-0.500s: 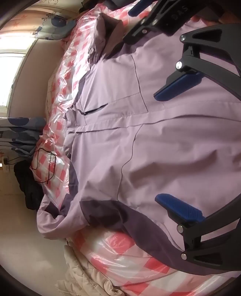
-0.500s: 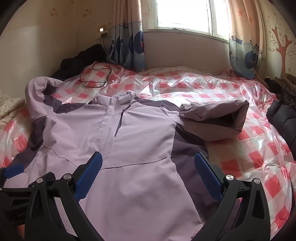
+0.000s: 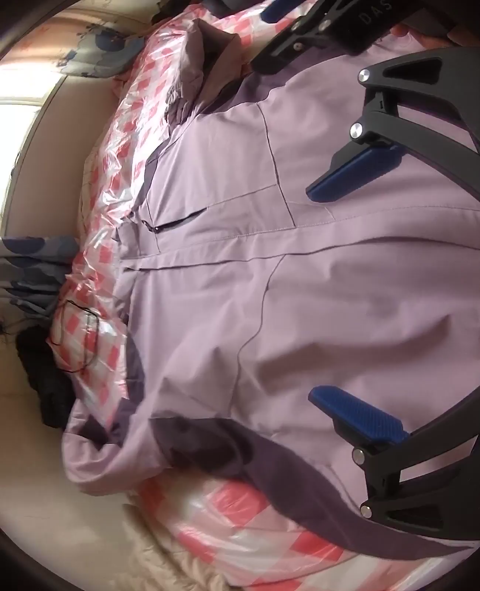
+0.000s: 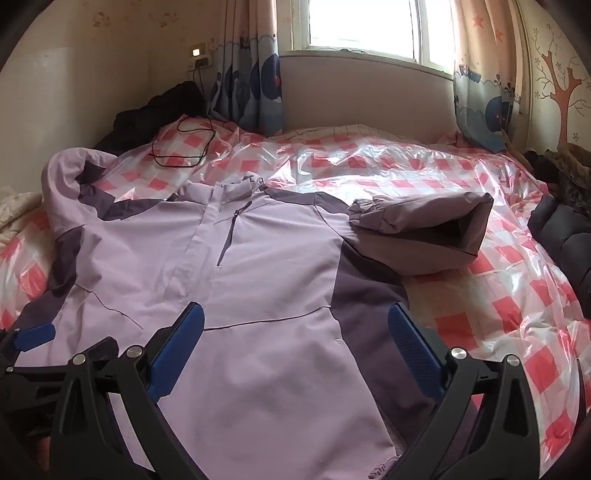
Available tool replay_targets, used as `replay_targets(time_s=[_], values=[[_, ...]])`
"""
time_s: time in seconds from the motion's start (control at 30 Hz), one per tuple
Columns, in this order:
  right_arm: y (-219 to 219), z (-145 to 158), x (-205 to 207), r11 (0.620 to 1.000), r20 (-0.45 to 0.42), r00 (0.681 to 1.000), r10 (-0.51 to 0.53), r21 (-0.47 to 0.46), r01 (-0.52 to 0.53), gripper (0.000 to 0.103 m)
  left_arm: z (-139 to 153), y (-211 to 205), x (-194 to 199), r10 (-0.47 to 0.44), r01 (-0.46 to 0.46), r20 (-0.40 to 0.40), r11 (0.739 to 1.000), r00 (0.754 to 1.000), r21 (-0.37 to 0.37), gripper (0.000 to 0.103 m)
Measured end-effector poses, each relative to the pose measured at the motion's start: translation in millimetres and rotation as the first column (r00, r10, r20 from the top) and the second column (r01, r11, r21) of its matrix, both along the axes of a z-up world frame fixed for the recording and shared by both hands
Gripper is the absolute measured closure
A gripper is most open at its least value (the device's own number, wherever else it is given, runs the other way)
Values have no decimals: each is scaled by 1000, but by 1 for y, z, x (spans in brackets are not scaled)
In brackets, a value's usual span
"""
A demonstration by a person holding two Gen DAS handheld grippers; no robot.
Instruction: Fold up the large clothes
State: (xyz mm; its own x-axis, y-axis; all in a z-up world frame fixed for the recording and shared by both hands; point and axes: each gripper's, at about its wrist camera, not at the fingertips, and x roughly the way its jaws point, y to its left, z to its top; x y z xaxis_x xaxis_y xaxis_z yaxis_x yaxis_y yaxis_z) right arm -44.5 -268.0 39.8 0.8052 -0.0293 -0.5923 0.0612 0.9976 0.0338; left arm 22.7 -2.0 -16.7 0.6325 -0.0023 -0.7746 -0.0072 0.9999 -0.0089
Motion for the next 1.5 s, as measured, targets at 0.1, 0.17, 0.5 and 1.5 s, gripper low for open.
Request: replay_targets(time_s=[0.1,0.17,0.5,1.5], values=[[-2,-2,2,1000,-17,1000,-2,7,2,7,2,5,1,3,-2,16,999,1000,-35,7],[-2,-3,3,1000,-24,1000,0,6,0,7,3,8,1,16,-14,23,998,1000,-56,7],[2,-10,6,1000,-60,998,23,-3,-23,7,1,-9,7,17,-17,39,1000,999,14,7],[2,-15,11,999,-84,996,31,16,-30,7,-3,-12,11,15,-16,28,998,1000,61,7]])
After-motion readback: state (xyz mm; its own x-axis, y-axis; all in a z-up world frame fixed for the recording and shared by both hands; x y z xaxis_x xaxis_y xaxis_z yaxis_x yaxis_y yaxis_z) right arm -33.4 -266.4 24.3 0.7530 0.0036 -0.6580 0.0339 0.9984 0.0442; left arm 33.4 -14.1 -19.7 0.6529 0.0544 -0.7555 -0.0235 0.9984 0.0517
